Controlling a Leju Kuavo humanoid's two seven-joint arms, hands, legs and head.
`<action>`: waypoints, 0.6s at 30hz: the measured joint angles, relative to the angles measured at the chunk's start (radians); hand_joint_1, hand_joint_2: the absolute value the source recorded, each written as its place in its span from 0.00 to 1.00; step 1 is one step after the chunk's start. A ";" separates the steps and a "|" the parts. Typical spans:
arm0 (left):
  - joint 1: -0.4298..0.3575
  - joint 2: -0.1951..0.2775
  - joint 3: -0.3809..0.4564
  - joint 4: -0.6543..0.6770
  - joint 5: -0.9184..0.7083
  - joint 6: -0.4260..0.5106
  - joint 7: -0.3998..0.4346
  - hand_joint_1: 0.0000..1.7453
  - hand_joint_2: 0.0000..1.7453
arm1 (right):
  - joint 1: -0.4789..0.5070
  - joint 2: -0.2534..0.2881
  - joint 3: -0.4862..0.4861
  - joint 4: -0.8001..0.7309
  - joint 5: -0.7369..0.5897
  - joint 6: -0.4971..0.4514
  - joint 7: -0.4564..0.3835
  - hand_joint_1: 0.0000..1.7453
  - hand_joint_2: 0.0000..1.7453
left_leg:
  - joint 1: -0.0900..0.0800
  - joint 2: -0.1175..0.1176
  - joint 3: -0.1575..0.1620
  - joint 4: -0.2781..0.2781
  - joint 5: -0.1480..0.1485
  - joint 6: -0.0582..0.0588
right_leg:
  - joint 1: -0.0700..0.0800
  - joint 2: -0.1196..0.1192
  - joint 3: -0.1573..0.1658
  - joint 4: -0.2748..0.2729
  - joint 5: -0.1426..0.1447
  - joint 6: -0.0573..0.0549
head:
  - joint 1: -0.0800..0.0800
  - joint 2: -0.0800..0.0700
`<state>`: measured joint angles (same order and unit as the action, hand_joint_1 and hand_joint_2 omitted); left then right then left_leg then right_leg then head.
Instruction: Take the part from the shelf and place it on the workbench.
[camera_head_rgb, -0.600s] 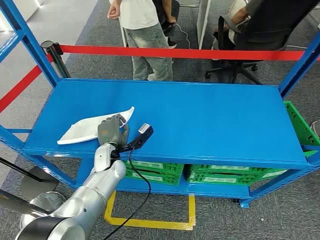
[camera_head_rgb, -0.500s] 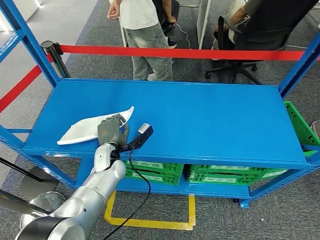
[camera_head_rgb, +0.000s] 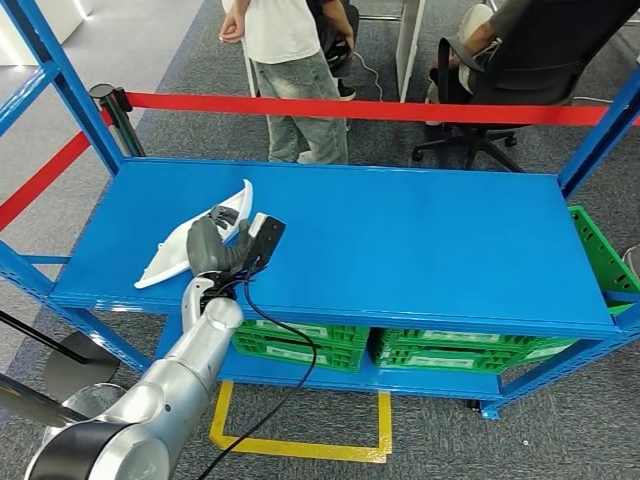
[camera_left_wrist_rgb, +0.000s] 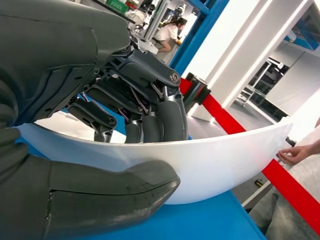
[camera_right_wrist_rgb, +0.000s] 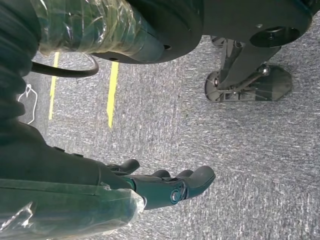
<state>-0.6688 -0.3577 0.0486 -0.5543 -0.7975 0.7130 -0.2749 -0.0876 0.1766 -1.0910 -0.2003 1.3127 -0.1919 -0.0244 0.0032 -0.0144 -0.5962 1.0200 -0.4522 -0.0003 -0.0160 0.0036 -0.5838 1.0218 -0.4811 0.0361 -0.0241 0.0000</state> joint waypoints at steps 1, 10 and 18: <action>0.000 0.000 -0.001 0.000 0.000 0.000 0.000 1.00 1.00 | 0.000 0.000 0.000 0.000 0.000 0.000 0.000 0.00 1.00 | 0.000 0.000 0.000 0.000 0.000 0.000 | 0.000 0.000 0.000 0.000 0.000 0.000 | 0.000 0.000; -0.002 0.000 -0.024 -0.010 0.151 0.000 -0.103 1.00 1.00 | 0.000 0.000 0.000 0.000 -0.002 -0.003 -0.002 0.00 1.00 | 0.000 0.000 0.000 0.000 0.000 0.000 | 0.000 0.000 0.000 0.000 0.000 0.000 | 0.000 0.000; 0.024 0.002 -0.158 -0.197 0.503 -0.045 -0.225 0.99 1.00 | 0.001 0.000 0.000 0.000 -0.007 -0.009 -0.013 0.00 1.00 | 0.000 0.000 0.000 0.000 0.000 0.000 | 0.000 0.000 -0.001 0.000 0.001 0.000 | 0.000 0.000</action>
<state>-0.6452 -0.3559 -0.1095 -0.7509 -0.2944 0.6682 -0.4999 -0.0867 0.1766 -1.0914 -0.2003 1.3058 -0.2013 -0.0378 0.0032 -0.0142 -0.5967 1.0201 -0.4519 -0.0001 -0.0160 0.0040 -0.5844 1.0218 -0.4804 0.0357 -0.0240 0.0000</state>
